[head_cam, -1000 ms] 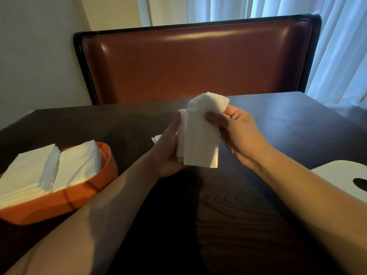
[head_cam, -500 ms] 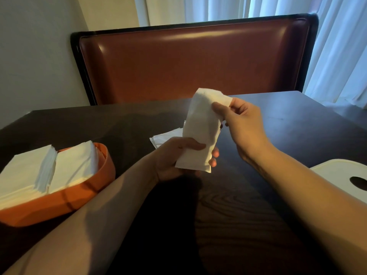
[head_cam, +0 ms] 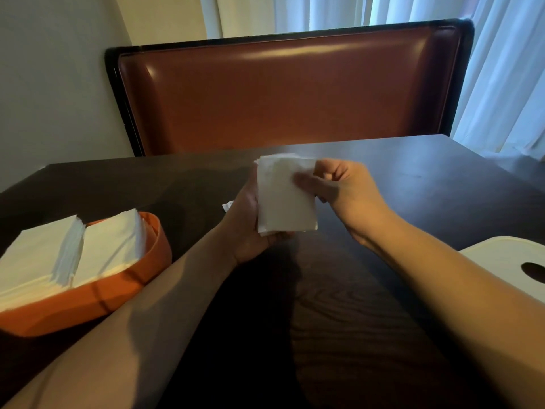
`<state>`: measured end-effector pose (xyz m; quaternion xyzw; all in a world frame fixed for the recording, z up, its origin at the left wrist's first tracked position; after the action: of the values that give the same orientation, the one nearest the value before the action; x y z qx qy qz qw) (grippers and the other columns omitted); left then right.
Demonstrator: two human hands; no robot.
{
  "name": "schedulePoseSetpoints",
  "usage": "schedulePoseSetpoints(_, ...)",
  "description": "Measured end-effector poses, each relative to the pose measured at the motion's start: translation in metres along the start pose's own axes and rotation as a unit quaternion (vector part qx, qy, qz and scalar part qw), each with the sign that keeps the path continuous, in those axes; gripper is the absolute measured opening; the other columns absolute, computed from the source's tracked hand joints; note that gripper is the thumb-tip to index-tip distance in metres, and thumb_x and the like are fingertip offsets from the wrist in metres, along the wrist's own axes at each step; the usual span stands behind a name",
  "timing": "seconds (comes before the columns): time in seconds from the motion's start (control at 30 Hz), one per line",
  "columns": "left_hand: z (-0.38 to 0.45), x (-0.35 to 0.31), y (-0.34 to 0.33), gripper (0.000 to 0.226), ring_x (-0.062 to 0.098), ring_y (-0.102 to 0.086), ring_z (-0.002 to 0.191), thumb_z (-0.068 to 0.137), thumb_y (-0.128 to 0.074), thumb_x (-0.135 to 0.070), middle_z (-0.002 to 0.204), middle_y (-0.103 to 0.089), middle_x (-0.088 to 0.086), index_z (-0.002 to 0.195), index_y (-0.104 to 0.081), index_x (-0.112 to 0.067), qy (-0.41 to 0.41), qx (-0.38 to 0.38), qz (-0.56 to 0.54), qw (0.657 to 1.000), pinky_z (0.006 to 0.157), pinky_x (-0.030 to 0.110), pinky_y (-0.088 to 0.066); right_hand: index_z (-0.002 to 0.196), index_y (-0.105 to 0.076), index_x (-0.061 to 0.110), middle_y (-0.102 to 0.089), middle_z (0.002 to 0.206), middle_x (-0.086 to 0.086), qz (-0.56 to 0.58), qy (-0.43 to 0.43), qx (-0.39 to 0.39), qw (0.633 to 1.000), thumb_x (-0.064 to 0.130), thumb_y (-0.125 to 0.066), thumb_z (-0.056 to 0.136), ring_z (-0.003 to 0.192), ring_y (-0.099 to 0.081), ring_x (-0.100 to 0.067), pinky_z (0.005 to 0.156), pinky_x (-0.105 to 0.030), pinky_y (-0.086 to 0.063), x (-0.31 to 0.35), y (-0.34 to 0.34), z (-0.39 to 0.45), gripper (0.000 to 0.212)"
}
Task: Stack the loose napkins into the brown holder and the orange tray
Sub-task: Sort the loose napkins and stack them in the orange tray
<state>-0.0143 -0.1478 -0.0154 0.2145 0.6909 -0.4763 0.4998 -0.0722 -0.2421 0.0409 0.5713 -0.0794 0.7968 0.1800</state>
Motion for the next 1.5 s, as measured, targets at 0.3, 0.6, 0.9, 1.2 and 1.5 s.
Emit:
schedulePoseSetpoints(0.3,-0.009,0.003,-0.012,0.041,0.024,-0.07,0.08,0.09,-0.046,-0.046,0.095,-0.071,0.008,0.117,-0.061,-0.019,0.013,0.006,0.006,1.0,0.055,0.031,-0.053,0.073,-0.047,-0.018,-0.054,0.075,-0.032,0.002,-0.058,-0.059,0.997,0.012,-0.072,0.089,0.054,-0.062,-0.016,0.033,-0.021,-0.039,-0.022,0.003,-0.002,0.042)
schedulePoseSetpoints(0.6,-0.009,-0.025,0.058,0.024,0.021,-0.064,0.081,0.101,-0.047,-0.034,0.087,-0.065,0.007,0.114,-0.055,-0.015,-0.128,-0.243,-0.108,0.956,0.066,0.033,-0.052,0.093,-0.066,-0.003,-0.071,0.09,-0.017,-0.172,-0.103,-0.09,0.976,0.033,-0.064,0.095,0.073,-0.059,-0.015,0.068,-0.029,-0.048,-0.036,0.021,0.022,0.037)
schedulePoseSetpoints(0.9,-0.022,-0.028,0.114,0.045,0.017,-0.06,0.08,0.098,-0.05,-0.046,0.095,-0.058,0.006,0.121,-0.058,-0.008,-0.175,-0.424,-0.117,0.881,0.063,0.031,-0.057,0.09,-0.064,0.014,-0.06,0.103,-0.009,-0.508,-0.192,0.001,0.84,0.062,-0.064,0.085,0.11,-0.053,-0.032,0.092,-0.043,-0.04,-0.083,-0.045,0.059,0.049)
schedulePoseSetpoints(1.2,-0.016,-0.023,0.114,0.069,0.028,-0.063,0.094,0.081,-0.06,-0.061,0.103,-0.057,0.011,0.128,-0.054,-0.011,-0.143,-0.394,-0.12,0.9,0.077,0.042,-0.058,0.077,-0.057,0.017,-0.063,0.078,-0.005,-0.154,-0.164,-0.117,0.967,0.011,-0.071,0.086,0.075,-0.063,-0.022,0.064,-0.034,-0.052,-0.08,-0.036,0.059,0.018)
schedulePoseSetpoints(1.5,-0.004,-0.018,0.07,0.051,0.033,-0.066,0.106,0.097,-0.048,-0.054,0.117,-0.066,0.016,0.129,-0.052,-0.016,-0.063,-0.234,-0.061,0.968,0.092,0.047,-0.053,0.118,-0.065,-0.004,-0.069,0.115,-0.02,0.209,-0.136,0.049,0.967,0.011,-0.068,0.086,0.109,-0.066,-0.031,0.097,-0.04,-0.054,-0.044,-0.02,0.037,0.035)
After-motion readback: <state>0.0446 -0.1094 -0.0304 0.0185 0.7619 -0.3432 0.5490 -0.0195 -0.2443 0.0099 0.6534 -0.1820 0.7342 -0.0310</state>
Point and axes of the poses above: each hand's wrist, its own z-axis towards the middle knuckle, its own y-axis out of the back of the hand, x = y × z, the point moved 9 cm from there along z, towards the middle knuckle
